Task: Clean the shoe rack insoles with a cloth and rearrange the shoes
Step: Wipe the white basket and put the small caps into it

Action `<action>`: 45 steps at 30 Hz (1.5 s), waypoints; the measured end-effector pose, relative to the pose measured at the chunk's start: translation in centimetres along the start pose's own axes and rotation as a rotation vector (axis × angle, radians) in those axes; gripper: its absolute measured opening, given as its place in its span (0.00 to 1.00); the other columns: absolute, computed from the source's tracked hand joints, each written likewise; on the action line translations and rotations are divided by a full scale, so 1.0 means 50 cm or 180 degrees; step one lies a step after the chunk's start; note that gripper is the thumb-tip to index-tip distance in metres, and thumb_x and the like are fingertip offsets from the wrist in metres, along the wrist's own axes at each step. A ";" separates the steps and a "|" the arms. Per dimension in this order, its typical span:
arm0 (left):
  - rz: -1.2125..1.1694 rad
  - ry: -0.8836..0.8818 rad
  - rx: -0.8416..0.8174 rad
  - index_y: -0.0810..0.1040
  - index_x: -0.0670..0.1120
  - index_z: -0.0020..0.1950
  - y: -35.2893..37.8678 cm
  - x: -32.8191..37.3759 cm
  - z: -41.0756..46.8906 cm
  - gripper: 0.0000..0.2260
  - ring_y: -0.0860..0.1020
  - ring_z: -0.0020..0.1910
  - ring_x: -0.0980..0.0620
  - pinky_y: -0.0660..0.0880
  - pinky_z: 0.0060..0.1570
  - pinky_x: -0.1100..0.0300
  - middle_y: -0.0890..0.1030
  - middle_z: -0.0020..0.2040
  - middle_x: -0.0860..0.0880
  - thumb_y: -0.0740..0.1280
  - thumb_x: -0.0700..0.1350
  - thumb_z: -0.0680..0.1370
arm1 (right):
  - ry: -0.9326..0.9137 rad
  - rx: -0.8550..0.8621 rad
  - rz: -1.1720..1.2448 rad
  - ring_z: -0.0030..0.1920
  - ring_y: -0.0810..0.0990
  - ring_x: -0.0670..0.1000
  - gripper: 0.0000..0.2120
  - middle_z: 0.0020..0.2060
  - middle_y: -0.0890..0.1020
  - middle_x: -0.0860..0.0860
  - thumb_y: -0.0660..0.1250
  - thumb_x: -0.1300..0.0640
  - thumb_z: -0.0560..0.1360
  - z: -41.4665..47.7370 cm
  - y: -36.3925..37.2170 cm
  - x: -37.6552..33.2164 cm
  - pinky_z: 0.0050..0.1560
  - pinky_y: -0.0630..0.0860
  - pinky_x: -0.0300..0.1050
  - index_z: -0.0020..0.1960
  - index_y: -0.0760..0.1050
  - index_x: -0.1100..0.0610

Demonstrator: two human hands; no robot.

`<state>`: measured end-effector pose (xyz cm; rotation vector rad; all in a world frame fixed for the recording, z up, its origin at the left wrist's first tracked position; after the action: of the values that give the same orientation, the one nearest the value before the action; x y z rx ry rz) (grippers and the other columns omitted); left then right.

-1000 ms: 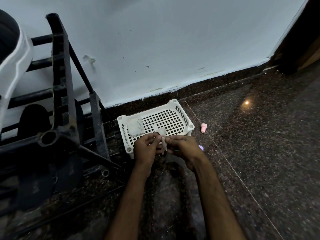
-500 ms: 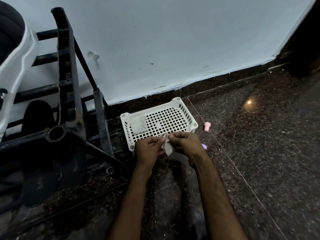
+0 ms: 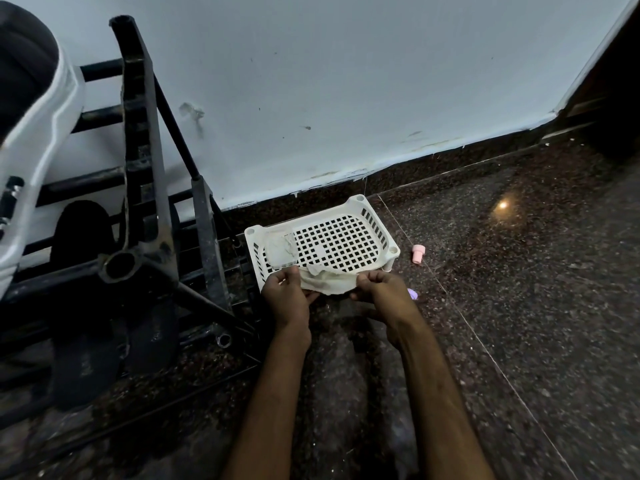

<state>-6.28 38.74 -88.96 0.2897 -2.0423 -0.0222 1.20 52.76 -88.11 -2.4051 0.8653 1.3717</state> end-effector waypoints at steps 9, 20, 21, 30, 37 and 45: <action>0.0742 0.0778 -0.0450 0.80 0.43 0.50 0.024 0.011 -0.012 0.05 0.83 0.48 0.42 0.79 0.52 0.40 0.84 0.47 0.41 0.66 0.35 0.79 | -0.0746 0.0087 -0.1104 0.42 0.85 0.57 0.06 0.39 0.86 0.55 0.77 0.54 0.67 0.012 0.020 -0.008 0.47 0.82 0.60 0.40 0.81 0.55; 0.0216 0.0077 -0.0231 0.79 0.40 0.57 0.004 -0.007 -0.019 0.08 0.81 0.45 0.51 0.81 0.38 0.60 0.81 0.49 0.45 0.62 0.36 0.82 | 0.0450 0.0431 0.0481 0.38 0.80 0.52 0.03 0.40 0.81 0.55 0.67 0.65 0.75 0.006 -0.006 -0.017 0.25 0.77 0.40 0.46 0.78 0.59; 0.0282 -0.0081 -0.0353 0.80 0.40 0.58 0.003 -0.007 -0.021 0.08 0.81 0.47 0.49 0.81 0.39 0.58 0.82 0.50 0.44 0.63 0.41 0.82 | 0.0422 0.0375 0.0422 0.38 0.80 0.52 0.02 0.40 0.81 0.54 0.67 0.63 0.75 0.004 -0.003 -0.015 0.26 0.78 0.41 0.46 0.78 0.58; 0.0910 -0.0488 -0.0979 0.84 0.40 0.48 0.005 -0.022 -0.028 0.07 0.83 0.44 0.48 0.79 0.42 0.58 0.85 0.46 0.42 0.73 0.44 0.75 | -0.0132 -0.0335 0.0093 0.30 0.80 0.45 0.08 0.34 0.82 0.52 0.64 0.62 0.80 -0.006 0.025 -0.047 0.32 0.77 0.36 0.44 0.79 0.58; 0.0428 -0.0583 -0.0697 0.78 0.42 0.53 0.016 -0.019 -0.027 0.06 0.79 0.45 0.48 0.77 0.45 0.54 0.82 0.50 0.41 0.66 0.44 0.81 | 0.0075 0.0634 0.0412 0.37 0.78 0.49 0.05 0.36 0.80 0.49 0.64 0.60 0.78 0.010 0.016 -0.014 0.48 0.79 0.51 0.46 0.79 0.58; 0.0270 -0.0269 -0.0928 0.74 0.39 0.63 0.013 -0.008 -0.021 0.19 0.81 0.47 0.43 0.78 0.47 0.52 0.83 0.50 0.39 0.73 0.36 0.74 | -0.0172 0.0043 -0.0083 0.40 0.82 0.56 0.12 0.44 0.85 0.62 0.73 0.53 0.74 0.017 0.000 -0.026 0.44 0.79 0.50 0.47 0.82 0.63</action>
<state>-5.33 39.55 -88.71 0.0199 -2.0999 -0.2814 0.11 53.65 -87.44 -2.3496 0.8240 1.4096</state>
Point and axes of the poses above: each hand's wrist, its own z-axis towards the middle knuckle, its own y-axis out of the palm, x = y × z, the point moved 4 cm from there along z, towards the middle knuckle
